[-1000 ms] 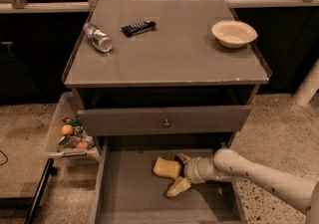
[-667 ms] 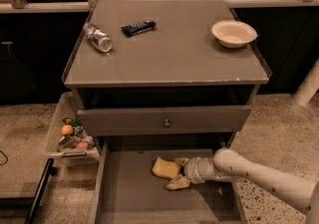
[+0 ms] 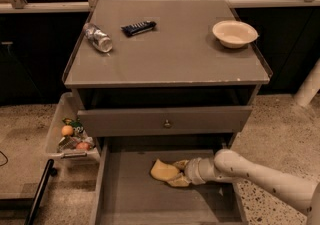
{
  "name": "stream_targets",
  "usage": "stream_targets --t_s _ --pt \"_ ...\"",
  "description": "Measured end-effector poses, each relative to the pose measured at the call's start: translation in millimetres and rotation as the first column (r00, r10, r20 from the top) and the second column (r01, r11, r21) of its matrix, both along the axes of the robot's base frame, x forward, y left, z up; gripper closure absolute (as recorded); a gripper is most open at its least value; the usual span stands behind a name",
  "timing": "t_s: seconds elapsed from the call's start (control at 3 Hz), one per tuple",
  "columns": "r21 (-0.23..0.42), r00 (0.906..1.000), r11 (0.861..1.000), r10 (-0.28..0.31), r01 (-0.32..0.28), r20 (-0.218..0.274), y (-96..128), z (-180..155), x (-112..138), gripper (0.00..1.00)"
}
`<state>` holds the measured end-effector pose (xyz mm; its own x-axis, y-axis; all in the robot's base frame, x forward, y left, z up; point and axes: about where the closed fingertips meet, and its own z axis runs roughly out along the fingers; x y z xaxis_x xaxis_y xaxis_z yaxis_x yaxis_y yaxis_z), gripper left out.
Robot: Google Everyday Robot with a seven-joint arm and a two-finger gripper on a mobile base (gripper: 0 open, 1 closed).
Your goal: Pick sponge from middle drawer and place on counter
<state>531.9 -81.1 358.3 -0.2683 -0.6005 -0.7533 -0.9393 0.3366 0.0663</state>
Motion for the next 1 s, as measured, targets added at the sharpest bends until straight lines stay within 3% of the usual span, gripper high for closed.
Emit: stream_targets --t_s 0.33,0.67,1.0 --pt "0.0 1.0 1.0 0.0 0.0 0.0 0 0 0 0.99" --pt "0.0 1.0 1.0 0.001 -0.001 -0.001 0 0 0 1.0" --pt "-0.026 0.9984 0.999 0.035 -0.036 -0.044 -1 15 -4 1.0"
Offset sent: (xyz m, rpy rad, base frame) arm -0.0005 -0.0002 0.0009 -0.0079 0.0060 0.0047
